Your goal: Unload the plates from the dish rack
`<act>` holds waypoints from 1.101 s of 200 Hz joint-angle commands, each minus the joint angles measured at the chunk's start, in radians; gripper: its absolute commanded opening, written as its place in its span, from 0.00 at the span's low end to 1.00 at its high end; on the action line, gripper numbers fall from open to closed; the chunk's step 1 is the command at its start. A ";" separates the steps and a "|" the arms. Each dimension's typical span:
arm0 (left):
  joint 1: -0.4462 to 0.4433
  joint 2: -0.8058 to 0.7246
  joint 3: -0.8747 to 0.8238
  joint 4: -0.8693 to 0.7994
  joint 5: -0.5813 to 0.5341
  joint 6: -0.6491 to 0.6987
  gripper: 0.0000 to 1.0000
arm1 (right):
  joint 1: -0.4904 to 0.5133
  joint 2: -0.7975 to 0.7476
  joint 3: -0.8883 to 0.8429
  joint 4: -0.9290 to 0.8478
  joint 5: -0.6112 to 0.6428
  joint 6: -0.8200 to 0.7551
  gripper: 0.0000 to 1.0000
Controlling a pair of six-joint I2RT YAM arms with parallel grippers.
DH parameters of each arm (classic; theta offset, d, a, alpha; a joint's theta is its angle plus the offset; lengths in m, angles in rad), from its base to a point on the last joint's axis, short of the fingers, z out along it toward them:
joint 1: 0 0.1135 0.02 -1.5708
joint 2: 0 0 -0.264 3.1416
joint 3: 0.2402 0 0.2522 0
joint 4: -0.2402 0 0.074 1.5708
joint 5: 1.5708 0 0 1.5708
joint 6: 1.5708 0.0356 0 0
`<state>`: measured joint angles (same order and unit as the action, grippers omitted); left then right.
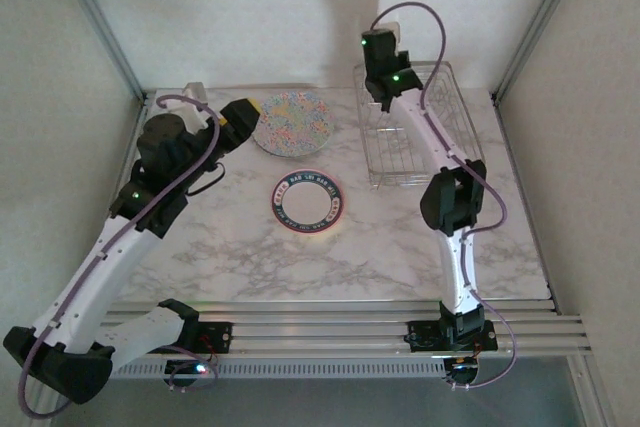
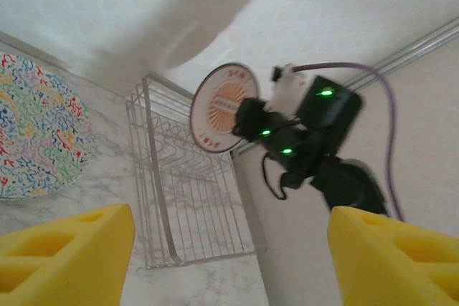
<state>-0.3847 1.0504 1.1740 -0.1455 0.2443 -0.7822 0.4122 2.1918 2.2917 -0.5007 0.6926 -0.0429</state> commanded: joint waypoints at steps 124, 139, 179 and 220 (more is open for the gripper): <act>-0.051 0.509 0.290 0.041 0.310 -0.012 0.73 | -0.188 -0.720 -0.694 0.113 -0.948 0.690 0.00; -0.058 0.558 0.313 0.049 0.337 -0.031 0.73 | -0.188 -0.733 -0.726 0.121 -1.030 0.764 0.00; -0.062 0.641 0.357 0.045 0.365 -0.062 0.72 | -0.187 -0.762 -0.823 0.215 -1.168 0.918 0.00; -0.063 0.666 0.350 0.076 0.377 -0.097 0.66 | -0.188 -0.752 -0.834 0.223 -1.227 0.957 0.00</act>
<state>-0.4419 1.7042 1.4906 -0.1112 0.5865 -0.8490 0.2234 1.4750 1.4639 -0.3721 -0.4412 0.8448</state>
